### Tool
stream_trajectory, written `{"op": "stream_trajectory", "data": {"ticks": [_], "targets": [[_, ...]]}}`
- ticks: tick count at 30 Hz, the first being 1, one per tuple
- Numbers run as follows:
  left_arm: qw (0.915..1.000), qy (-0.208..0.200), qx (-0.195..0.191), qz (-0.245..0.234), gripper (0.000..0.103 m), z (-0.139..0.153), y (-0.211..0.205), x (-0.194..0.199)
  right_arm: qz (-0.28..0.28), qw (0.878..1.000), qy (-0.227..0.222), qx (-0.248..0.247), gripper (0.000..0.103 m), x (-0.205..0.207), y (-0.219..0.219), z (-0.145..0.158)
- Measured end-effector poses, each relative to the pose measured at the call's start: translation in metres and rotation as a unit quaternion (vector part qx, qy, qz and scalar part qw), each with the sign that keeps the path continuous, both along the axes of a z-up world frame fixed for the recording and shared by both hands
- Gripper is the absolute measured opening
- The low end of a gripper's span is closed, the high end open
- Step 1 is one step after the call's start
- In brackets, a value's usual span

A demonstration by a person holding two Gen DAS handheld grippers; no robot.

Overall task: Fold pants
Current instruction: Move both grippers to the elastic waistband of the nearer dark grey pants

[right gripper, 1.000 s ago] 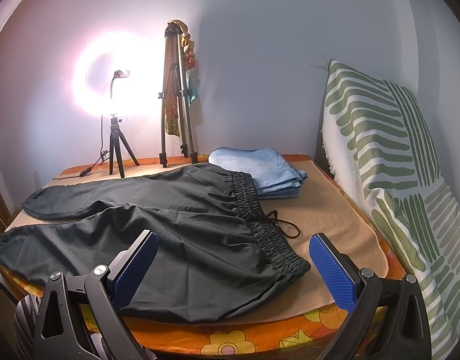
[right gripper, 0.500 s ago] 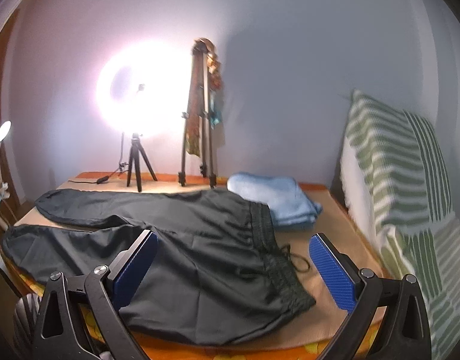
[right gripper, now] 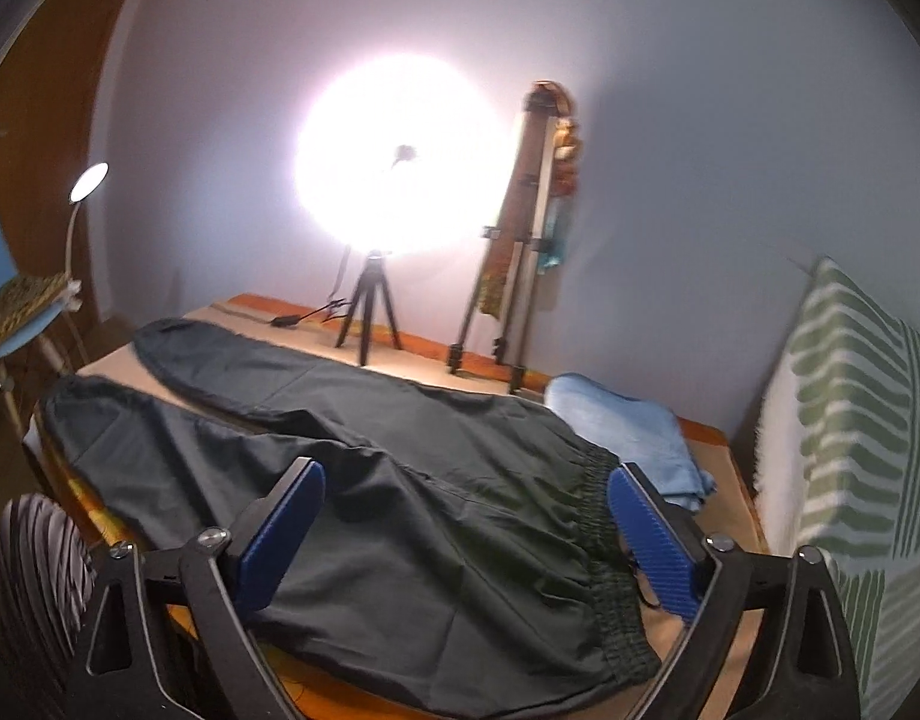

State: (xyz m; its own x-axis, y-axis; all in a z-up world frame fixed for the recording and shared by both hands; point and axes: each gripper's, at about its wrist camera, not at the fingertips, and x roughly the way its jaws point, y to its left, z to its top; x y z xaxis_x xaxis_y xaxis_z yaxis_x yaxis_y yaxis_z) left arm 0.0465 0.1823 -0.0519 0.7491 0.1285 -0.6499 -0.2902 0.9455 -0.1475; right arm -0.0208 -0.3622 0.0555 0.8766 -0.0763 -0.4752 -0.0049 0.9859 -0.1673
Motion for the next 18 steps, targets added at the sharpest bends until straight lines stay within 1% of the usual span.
{"op": "stream_trajectory", "data": {"ticks": [2, 4, 6, 9, 10, 13, 16, 18], "targets": [[1.0000, 0.002, 0.004, 0.007, 0.060, -0.001, 0.007, 0.004, 0.017, 1.000, 0.007, -0.012, 0.090, 0.008, 0.010, -0.001], [0.9999, 0.007, 0.007, 0.014, 0.055, -0.003, 0.015, 0.009, 0.032, 0.999, 0.013, -0.017, 0.086, 0.016, 0.018, -0.002], [0.9997, 0.010, 0.003, 0.022, 0.054, -0.005, 0.025, 0.015, 0.047, 0.999, 0.019, -0.015, 0.084, 0.024, 0.023, -0.004], [0.9994, 0.016, -0.005, 0.031, 0.050, -0.010, 0.037, 0.023, 0.072, 0.997, 0.037, -0.008, 0.076, 0.035, 0.034, -0.010], [0.9993, 0.017, -0.008, 0.033, 0.049, -0.012, 0.041, 0.026, 0.082, 0.996, 0.044, -0.008, 0.074, 0.039, 0.038, -0.014], [0.9988, 0.027, -0.016, 0.037, 0.045, -0.021, 0.052, 0.035, 0.109, 0.992, 0.064, -0.008, 0.071, 0.048, 0.051, -0.028], [0.9982, 0.039, -0.030, 0.033, 0.041, -0.032, 0.057, 0.046, 0.135, 0.986, 0.094, -0.005, 0.060, 0.056, 0.062, -0.047], [0.9978, 0.048, -0.036, 0.029, 0.041, -0.041, 0.059, 0.053, 0.155, 0.981, 0.116, 0.001, 0.058, 0.058, 0.069, -0.062]]}}
